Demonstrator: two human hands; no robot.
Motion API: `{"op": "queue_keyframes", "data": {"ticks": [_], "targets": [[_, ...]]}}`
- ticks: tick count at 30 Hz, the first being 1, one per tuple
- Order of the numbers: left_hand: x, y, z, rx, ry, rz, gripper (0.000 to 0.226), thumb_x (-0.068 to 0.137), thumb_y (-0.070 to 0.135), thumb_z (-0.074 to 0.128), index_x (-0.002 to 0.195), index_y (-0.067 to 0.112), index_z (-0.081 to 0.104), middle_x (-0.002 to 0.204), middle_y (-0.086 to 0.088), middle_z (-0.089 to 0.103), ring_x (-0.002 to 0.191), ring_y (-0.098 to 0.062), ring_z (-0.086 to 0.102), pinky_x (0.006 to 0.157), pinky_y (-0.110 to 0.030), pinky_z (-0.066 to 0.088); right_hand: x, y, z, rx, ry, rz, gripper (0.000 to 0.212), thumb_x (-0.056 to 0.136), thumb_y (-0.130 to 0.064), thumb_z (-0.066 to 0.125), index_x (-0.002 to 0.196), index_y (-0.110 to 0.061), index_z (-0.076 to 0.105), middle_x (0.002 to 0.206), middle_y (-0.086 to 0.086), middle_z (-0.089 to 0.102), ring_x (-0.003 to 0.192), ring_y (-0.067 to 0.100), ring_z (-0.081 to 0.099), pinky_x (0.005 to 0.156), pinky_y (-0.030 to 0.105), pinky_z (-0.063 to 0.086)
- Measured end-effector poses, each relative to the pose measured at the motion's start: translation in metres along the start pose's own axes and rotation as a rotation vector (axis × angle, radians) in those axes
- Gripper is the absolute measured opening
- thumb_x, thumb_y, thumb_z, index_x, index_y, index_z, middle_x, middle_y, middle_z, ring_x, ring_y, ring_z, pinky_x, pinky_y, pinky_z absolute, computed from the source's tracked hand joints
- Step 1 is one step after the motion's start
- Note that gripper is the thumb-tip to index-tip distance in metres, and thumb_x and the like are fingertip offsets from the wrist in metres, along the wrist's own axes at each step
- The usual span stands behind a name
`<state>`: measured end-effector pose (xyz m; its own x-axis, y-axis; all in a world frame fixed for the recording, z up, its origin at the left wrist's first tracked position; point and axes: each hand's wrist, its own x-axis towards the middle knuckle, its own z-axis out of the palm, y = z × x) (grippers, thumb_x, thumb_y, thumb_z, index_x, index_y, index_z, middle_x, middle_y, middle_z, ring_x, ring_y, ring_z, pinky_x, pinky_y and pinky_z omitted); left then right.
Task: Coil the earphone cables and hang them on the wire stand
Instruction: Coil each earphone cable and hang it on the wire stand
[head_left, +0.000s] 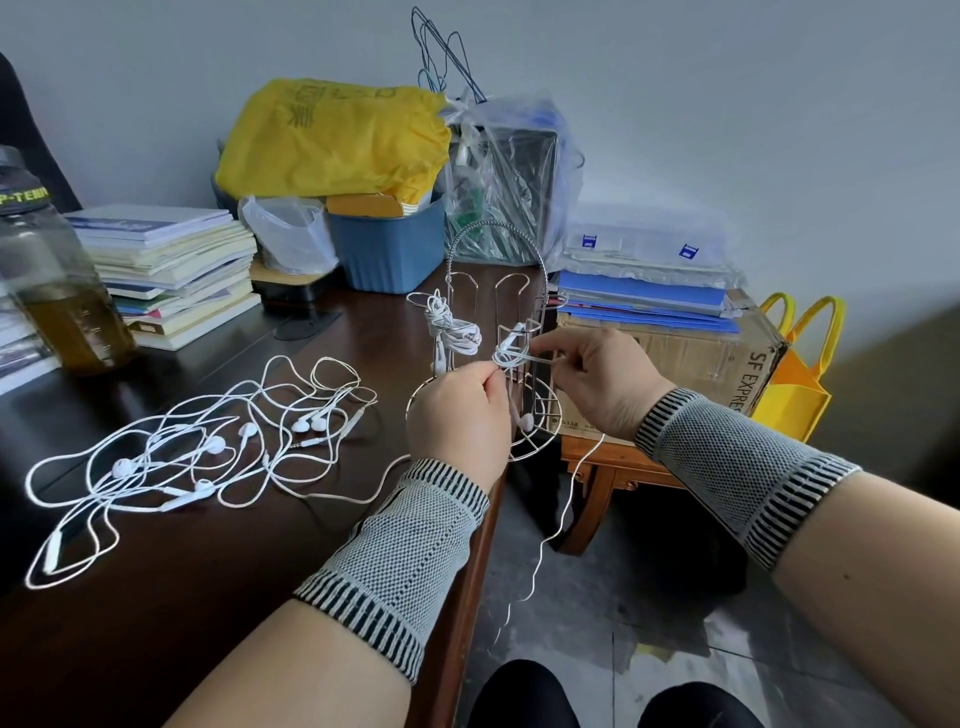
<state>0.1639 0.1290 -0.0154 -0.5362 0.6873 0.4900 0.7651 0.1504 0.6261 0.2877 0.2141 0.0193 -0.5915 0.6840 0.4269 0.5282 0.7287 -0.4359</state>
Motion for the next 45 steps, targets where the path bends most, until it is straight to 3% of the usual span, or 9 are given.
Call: {"op": "queue_keyframes", "data": {"ticks": [5, 11, 14, 19, 22, 27, 32, 37, 45], "targets": [[-0.001, 0.006, -0.001, -0.352, -0.057, -0.158, 0.026, 0.099, 0.018, 0.048, 0.095, 0.013, 0.074, 0.069, 0.003, 0.070, 0.055, -0.008, 0.067, 0.057, -0.025, 0.056, 0.000, -0.002, 0.000, 0.013, -0.006, 0.006, 0.032, 0.092, -0.008, 0.048, 0.112, -0.022, 0.069, 0.057, -0.015, 0.051, 0.049, 0.004, 0.046, 0.056, 0.016, 0.043], [-0.002, 0.011, -0.001, -0.680, -0.069, -0.301, 0.025, 0.098, 0.011, 0.052, 0.117, 0.009, 0.068, 0.074, 0.010, 0.067, 0.056, -0.004, 0.066, 0.052, -0.023, 0.057, -0.001, -0.003, -0.001, -0.001, -0.005, -0.003, 0.032, 0.091, -0.008, 0.049, 0.112, -0.021, 0.069, 0.055, -0.014, 0.049, 0.046, 0.002, 0.044, 0.053, 0.014, 0.040], [-0.001, 0.012, 0.001, -0.771, -0.058, -0.373, 0.026, 0.098, 0.011, 0.053, 0.121, 0.009, 0.066, 0.063, 0.009, 0.068, 0.056, -0.005, 0.065, 0.050, -0.019, 0.054, -0.002, -0.005, 0.000, -0.012, -0.011, -0.013, 0.033, 0.091, -0.008, 0.048, 0.114, -0.021, 0.068, 0.057, -0.017, 0.050, 0.046, 0.002, 0.044, 0.052, 0.013, 0.039], [0.003, 0.012, 0.004, -0.866, -0.077, -0.405, 0.023, 0.099, 0.011, 0.052, 0.118, 0.011, 0.066, 0.058, 0.020, 0.067, 0.066, -0.012, 0.067, 0.071, -0.042, 0.058, -0.002, -0.007, 0.000, -0.015, -0.011, -0.019, 0.033, 0.092, -0.009, 0.048, 0.115, -0.022, 0.068, 0.056, -0.017, 0.050, 0.047, 0.006, 0.048, 0.054, 0.014, 0.041], [0.004, 0.012, 0.004, -0.900, -0.060, -0.412, 0.017, 0.099, 0.010, 0.052, 0.102, 0.021, 0.065, 0.057, 0.019, 0.067, 0.058, -0.006, 0.066, 0.064, -0.037, 0.057, 0.000, -0.007, 0.001, -0.014, -0.001, -0.012, 0.032, 0.092, -0.010, 0.048, 0.114, -0.024, 0.068, 0.050, -0.015, 0.047, 0.045, 0.003, 0.046, 0.052, 0.012, 0.040], [0.003, 0.011, 0.005, -0.946, -0.015, -0.459, 0.013, 0.096, 0.011, 0.058, 0.100, 0.018, 0.069, 0.055, 0.014, 0.067, 0.054, -0.005, 0.065, 0.047, -0.018, 0.051, -0.002, -0.009, 0.001, -0.018, -0.005, -0.028, 0.030, 0.093, -0.010, 0.048, 0.111, -0.022, 0.068, 0.050, -0.014, 0.046, 0.045, 0.003, 0.046, 0.052, 0.013, 0.040], [0.003, 0.011, 0.001, -1.076, -0.014, -0.500, 0.013, 0.095, 0.004, 0.054, 0.095, 0.012, 0.065, 0.064, 0.005, 0.069, 0.064, -0.008, 0.070, 0.052, -0.018, 0.053, -0.002, -0.009, 0.001, -0.020, -0.003, -0.024, 0.030, 0.093, -0.009, 0.048, 0.111, -0.020, 0.069, 0.051, -0.017, 0.046, 0.047, 0.005, 0.047, 0.054, 0.015, 0.041], [0.000, 0.009, 0.005, -1.003, -0.042, -0.382, 0.014, 0.096, 0.011, 0.058, 0.104, 0.020, 0.065, 0.062, 0.014, 0.070, 0.070, -0.010, 0.071, 0.058, -0.021, 0.056, 0.001, -0.006, 0.000, -0.033, -0.005, -0.009, 0.028, 0.093, -0.009, 0.048, 0.107, -0.020, 0.070, 0.054, -0.015, 0.050, 0.049, 0.007, 0.049, 0.055, 0.017, 0.042], [0.000, 0.006, 0.007, -1.029, -0.043, -0.394, 0.025, 0.097, 0.003, 0.054, 0.119, 0.003, 0.064, 0.086, 0.001, 0.072, 0.077, -0.010, 0.074, 0.069, -0.022, 0.058, -0.001, -0.008, 0.000, -0.023, 0.007, 0.007, 0.023, 0.093, -0.011, 0.052, 0.102, -0.018, 0.071, 0.056, -0.013, 0.055, 0.051, 0.010, 0.053, 0.055, 0.019, 0.045]]}}
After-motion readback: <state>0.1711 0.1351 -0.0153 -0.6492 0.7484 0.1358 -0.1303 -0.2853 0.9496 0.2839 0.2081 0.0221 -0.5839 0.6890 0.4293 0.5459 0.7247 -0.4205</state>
